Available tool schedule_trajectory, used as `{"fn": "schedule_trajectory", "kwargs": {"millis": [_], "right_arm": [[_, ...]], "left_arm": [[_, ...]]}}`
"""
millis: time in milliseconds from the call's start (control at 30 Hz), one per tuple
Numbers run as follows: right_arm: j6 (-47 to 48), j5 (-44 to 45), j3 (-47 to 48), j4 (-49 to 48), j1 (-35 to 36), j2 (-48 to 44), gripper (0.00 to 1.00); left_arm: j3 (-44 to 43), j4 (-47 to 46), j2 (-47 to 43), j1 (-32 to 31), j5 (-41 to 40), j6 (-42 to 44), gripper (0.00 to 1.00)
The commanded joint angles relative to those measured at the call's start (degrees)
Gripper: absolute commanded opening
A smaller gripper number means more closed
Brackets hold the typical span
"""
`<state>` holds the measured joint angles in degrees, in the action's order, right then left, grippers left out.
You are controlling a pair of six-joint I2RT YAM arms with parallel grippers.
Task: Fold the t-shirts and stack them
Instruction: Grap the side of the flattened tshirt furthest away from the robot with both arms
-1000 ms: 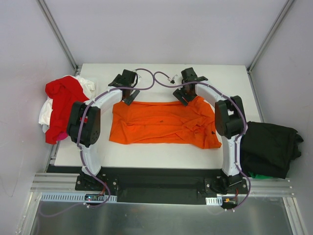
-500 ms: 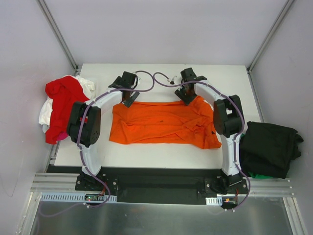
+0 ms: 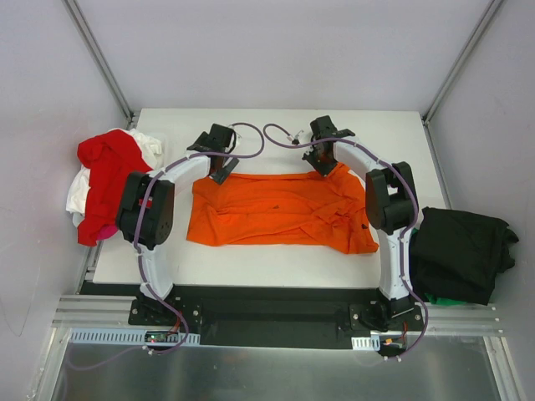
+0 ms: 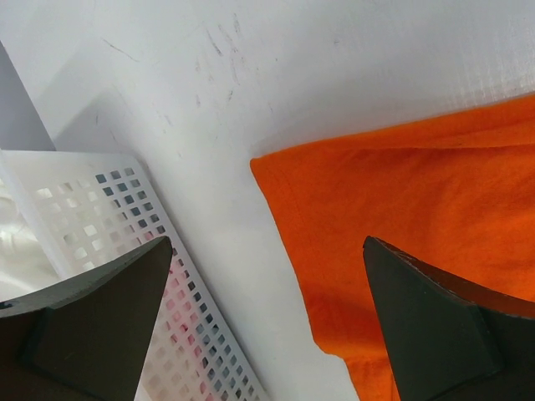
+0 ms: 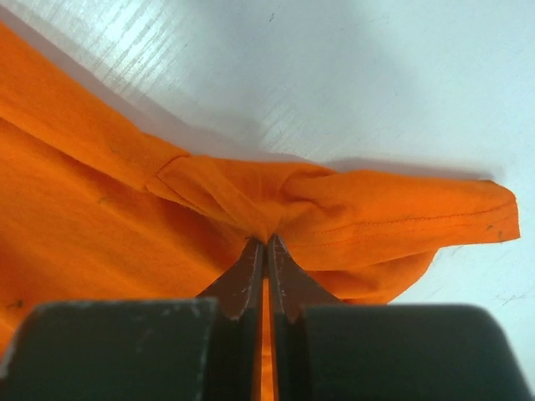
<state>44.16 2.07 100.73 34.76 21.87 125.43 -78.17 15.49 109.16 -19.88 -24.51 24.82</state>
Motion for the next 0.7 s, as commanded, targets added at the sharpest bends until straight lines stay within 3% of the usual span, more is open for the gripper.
{"fn": "schedule_trajectory", "kwargs": {"millis": [0, 333, 667], "right_arm": [[0.13, -1.28, 2.54, 1.97, -0.16, -0.01, 0.01], [-0.04, -1.54, 2.19, 2.50, 0.02, -0.71, 0.01], [0.22, -1.54, 0.70, 2.50, 0.02, -1.59, 0.01]], "left_arm": [[-0.84, -0.37, 1.31, 0.02, 0.60, -0.30, 0.99], [-3.30, -0.28, 4.21, 1.07, 6.57, 1.46, 0.99], [-11.38, 6.83, 7.55, 5.64, 17.30, -3.72, 0.99]]}}
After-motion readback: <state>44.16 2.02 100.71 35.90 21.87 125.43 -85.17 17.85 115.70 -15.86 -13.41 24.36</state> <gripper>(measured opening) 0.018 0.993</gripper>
